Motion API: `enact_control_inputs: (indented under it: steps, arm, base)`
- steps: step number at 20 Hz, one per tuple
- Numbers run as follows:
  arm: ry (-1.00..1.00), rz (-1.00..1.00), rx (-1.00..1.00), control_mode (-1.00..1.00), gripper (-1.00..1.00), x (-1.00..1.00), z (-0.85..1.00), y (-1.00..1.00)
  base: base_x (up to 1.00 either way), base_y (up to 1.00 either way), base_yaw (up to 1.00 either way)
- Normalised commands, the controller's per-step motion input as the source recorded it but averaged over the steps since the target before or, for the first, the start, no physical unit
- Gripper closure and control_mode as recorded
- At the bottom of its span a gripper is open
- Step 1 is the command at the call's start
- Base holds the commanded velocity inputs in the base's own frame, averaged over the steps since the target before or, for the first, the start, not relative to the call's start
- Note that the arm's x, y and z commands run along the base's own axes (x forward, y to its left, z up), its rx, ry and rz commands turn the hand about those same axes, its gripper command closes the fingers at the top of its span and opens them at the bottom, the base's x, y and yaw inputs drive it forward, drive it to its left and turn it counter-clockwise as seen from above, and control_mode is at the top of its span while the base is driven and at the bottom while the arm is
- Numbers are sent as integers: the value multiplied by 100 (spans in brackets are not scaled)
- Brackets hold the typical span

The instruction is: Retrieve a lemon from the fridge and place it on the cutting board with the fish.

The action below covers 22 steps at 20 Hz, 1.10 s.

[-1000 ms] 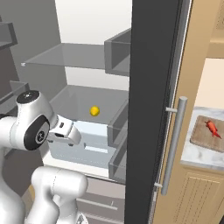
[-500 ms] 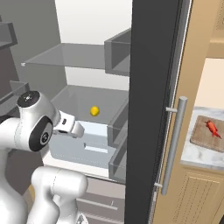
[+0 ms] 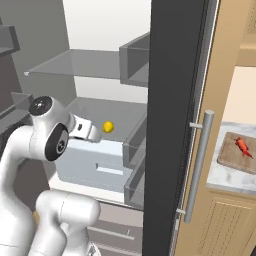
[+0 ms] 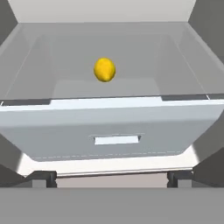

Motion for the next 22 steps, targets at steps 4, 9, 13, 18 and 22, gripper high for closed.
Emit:
enact_control_inputs:
  steps: [4, 9, 13, 18, 22]
  arm:
    - [-1, -2, 0, -100, -100, 91, -5, -1]
    - [-1, 0, 1, -100, -100, 59, -17, 0]
    - [0, 0, 1, -100, -100, 52, -13, -1]
    - [5, 0, 0, -100, -100, 62, -16, -20]
    - [2, 0, 0, -100, -100, 64, -28, -6]
  base:
    - [0, 0, 0]
    - [0, 0, 0]
    - [0, 0, 0]
    - [0, 0, 0]
    - [0, 0, 0]
